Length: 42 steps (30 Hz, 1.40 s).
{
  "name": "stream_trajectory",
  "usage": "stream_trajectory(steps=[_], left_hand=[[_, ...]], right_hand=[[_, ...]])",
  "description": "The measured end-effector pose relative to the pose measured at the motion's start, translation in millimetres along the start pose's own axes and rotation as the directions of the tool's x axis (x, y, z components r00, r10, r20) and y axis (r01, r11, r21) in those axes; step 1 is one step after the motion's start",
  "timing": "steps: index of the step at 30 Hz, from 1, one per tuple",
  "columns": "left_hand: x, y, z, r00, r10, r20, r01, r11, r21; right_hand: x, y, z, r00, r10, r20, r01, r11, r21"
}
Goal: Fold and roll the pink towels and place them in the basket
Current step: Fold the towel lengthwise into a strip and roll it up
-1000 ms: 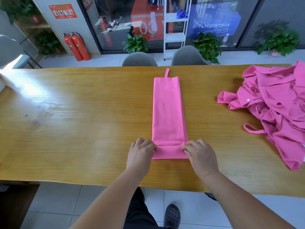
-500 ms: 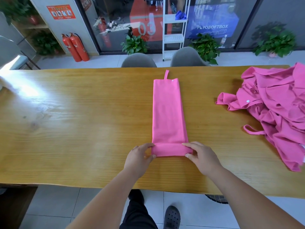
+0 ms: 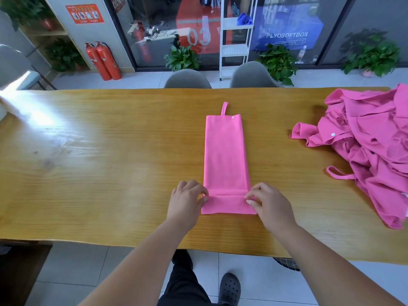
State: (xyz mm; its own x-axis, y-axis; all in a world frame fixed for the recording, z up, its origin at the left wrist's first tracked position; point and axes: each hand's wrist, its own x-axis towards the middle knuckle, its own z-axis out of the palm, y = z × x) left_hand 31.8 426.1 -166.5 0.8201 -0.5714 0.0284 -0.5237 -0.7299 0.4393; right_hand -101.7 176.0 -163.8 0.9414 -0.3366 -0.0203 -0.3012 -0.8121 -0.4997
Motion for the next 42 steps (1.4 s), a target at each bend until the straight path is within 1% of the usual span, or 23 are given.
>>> stream_trajectory(steps=[2,3,5,7,8,10,13,15,17,18,20,23,26,27,29,31,32,34,35,37,39,40,42], left_hand=[[-1.3,1.5,7.5,0.993,0.117,-0.023,-0.113,0.984,0.14],[-3.7,-0.4,11.1,0.988,0.148,-0.035,-0.139,0.973,0.185],[-12.3,-4.3,15.4,0.98,0.182,-0.082,-0.162,0.965,0.208],[-23.6,-6.5,16.3,0.97,0.217,-0.109,-0.193,0.962,0.195],[-28.6,-6.5,16.1,0.973,0.214,-0.089,-0.193,0.962,0.193],[-31.6,-7.4,16.9,0.987,0.159,0.004,-0.157,0.967,0.2],[-21.9,-2.4,12.1,0.997,0.028,0.068,-0.038,0.989,0.141],[-14.4,1.0,4.9,0.992,-0.063,0.113,0.06,0.998,0.03],[-10.9,-2.0,-0.6,0.976,-0.138,0.167,0.159,0.981,-0.116],[-10.3,-5.9,-2.0,0.968,-0.148,0.202,0.185,0.967,-0.174],[-11.4,-15.8,-3.9,0.954,-0.125,0.274,0.196,0.949,-0.248],[-12.9,-23.9,-10.1,0.933,-0.079,0.35,0.176,0.951,-0.254],[-4.6,-27.5,-16.2,0.896,-0.09,0.435,0.212,0.947,-0.24],[-0.7,-27.9,-17.2,0.887,-0.105,0.45,0.228,0.947,-0.227],[8.2,-27.1,-15.8,0.909,-0.129,0.397,0.211,0.962,-0.17],[15.6,-19.4,-13.3,0.957,-0.123,0.263,0.163,0.977,-0.135],[18.1,-13.1,-12.7,0.977,-0.103,0.187,0.125,0.986,-0.109],[19.2,-1.2,-12.5,0.997,-0.021,0.07,0.023,0.999,-0.027],[16.9,1.3,-10.3,0.999,0.02,0.033,-0.021,1.0,0.015],[7.3,0.1,-2.9,0.997,0.067,-0.029,-0.064,0.993,0.099],[-6.4,-5.8,7.5,0.988,0.123,-0.097,-0.107,0.982,0.157],[-13.3,-7.6,10.7,0.982,0.149,-0.119,-0.129,0.978,0.165],[-23.5,-8.4,14.3,0.981,0.167,-0.102,-0.148,0.974,0.173]], right_hand=[[-4.5,-0.3,9.0,0.991,-0.114,-0.072,0.102,0.984,-0.147],[-7.9,2.0,13.9,0.982,-0.16,-0.098,0.14,0.971,-0.192],[-15.5,7.6,19.5,0.971,-0.21,-0.113,0.18,0.956,-0.234],[-20.0,13.0,20.3,0.974,-0.216,-0.062,0.194,0.947,-0.258],[-19.5,14.7,19.5,0.978,-0.209,-0.025,0.194,0.941,-0.278],[-14.1,14.1,15.9,0.985,-0.168,0.043,0.173,0.936,-0.307],[-0.4,8.1,8.9,0.988,-0.087,0.13,0.118,0.96,-0.254],[5.7,5.7,4.6,0.984,-0.023,0.175,0.058,0.979,-0.198],[6.4,6.1,-0.4,0.98,0.024,0.198,-0.002,0.994,-0.112],[5.0,7.5,-2.0,0.978,0.042,0.203,-0.031,0.998,-0.06],[-0.7,12.6,-2.8,0.974,0.071,0.216,-0.077,0.997,0.017],[-9.2,20.9,-1.2,0.965,0.097,0.244,-0.115,0.992,0.061],[-5.6,20.2,-4.0,0.946,0.122,0.3,-0.15,0.986,0.07],[-2.1,18.3,-5.3,0.949,0.127,0.289,-0.149,0.987,0.055],[6.6,12.0,-7.7,0.976,0.106,0.189,-0.108,0.994,0.002],[15.3,2.5,-7.7,0.996,0.067,0.055,-0.065,0.997,-0.036],[19.4,-1.9,-5.7,1.0,0.024,-0.007,-0.025,0.997,-0.068],[23.8,-5.5,2.3,0.992,-0.088,-0.089,0.072,0.983,-0.171],[23.3,-4.7,6.9,0.984,-0.139,-0.108,0.112,0.968,-0.225],[16.8,-0.2,14.2,0.973,-0.2,-0.115,0.158,0.941,-0.298],[7.3,5.5,15.6,0.964,-0.237,-0.119,0.189,0.93,-0.314],[3.2,7.9,14.9,0.963,-0.249,-0.107,0.205,0.927,-0.314],[-0.9,11.9,12.1,0.969,-0.247,-0.012,0.229,0.917,-0.325]])
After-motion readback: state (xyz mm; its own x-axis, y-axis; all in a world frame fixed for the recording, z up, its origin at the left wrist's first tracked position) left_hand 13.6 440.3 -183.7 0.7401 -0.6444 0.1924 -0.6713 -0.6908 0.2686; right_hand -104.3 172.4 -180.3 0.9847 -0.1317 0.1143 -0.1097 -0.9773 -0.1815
